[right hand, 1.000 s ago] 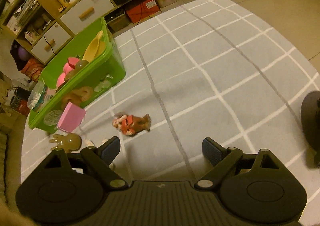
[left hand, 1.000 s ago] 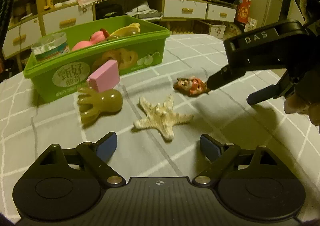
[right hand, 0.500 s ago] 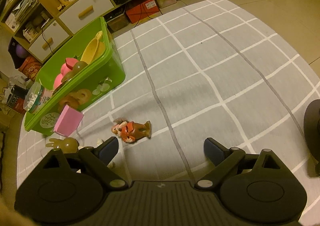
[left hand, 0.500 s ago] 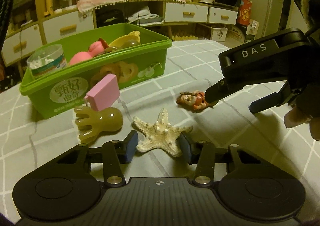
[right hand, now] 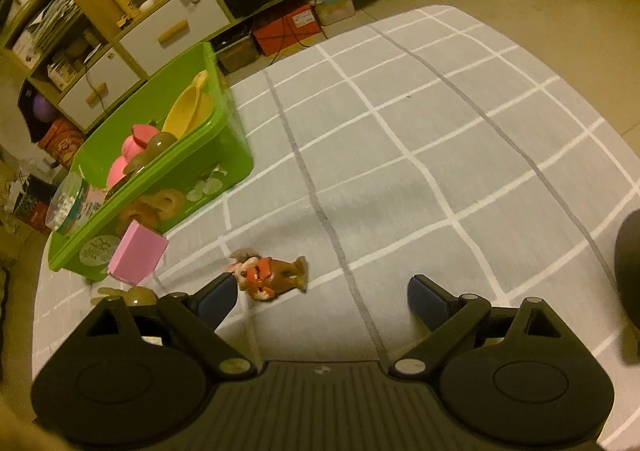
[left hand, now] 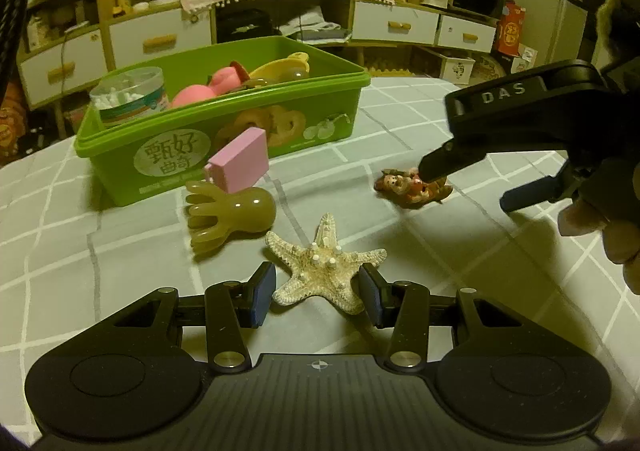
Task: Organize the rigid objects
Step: 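Move the left tool over the white starfish while the right tool approaches the orange figurine, then grasp the white starfish with the left tool while the right tool grasps the orange figurine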
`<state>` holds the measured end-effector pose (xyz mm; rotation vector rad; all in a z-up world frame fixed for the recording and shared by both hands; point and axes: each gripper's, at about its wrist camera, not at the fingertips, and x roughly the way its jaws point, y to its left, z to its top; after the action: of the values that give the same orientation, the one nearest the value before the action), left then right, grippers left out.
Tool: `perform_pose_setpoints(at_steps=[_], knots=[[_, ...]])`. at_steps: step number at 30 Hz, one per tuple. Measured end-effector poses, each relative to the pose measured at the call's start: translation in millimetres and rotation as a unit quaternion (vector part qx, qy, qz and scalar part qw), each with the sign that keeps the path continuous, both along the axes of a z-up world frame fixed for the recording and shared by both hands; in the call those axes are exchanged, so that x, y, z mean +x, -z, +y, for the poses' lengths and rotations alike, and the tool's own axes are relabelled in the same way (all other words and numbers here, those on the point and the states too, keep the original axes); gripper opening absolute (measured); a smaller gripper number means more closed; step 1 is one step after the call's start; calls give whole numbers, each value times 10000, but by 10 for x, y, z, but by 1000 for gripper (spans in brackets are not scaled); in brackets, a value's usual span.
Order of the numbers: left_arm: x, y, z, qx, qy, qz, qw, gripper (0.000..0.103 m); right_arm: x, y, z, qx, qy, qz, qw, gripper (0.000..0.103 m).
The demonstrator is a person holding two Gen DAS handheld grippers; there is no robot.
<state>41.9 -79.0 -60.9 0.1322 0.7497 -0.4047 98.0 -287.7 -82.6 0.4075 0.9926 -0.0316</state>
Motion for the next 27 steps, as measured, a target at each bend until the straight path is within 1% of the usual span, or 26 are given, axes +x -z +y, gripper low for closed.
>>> perform_pose_setpoints(at_steps=[5, 7, 9, 14, 16, 17, 19, 20, 23, 25, 27], knots=[[-39, -3, 18, 82, -97, -100, 9999, 51, 25, 11, 141, -87, -213, -72, 9997, 80], [-46, -7, 36, 93, -140, -108, 9998, 51, 37, 15, 199, -205, -292, -95, 9993, 80], [-43, -7, 68, 47, -202, -78, 9998, 48, 49, 24, 253, -353, -384, -134, 9985, 80], [-54, -4, 92, -1, -270, -72, 9996, 49, 72, 52, 375, -754, -610, -226, 9950, 77], [-57, 1, 94, -22, -291, -73, 9995, 54, 70, 58, 415, -890, -674, -263, 9934, 75], [-56, 8, 99, -50, -297, -47, 9995, 63, 74, 61, 431, -947, -720, -277, 9925, 73], [-58, 28, 115, -124, -289, 3, 9995, 72, 70, 61, 463, -1050, -798, -319, 9907, 70], [-69, 37, 111, -120, -266, -4, 9996, 73, 68, 63, 479, -1098, -847, -336, 9898, 68], [-86, 46, 97, -75, -224, -59, 9997, 73, 62, 71, 525, -1197, -966, -391, 9873, 62], [-83, 43, 96, -93, -222, -45, 9997, 70, 58, 70, 552, -1258, -1051, -423, 9856, 58], [-104, 37, 84, -115, -157, -69, 9998, 60, 57, 67, 579, -1308, -1120, -450, 9840, 53]])
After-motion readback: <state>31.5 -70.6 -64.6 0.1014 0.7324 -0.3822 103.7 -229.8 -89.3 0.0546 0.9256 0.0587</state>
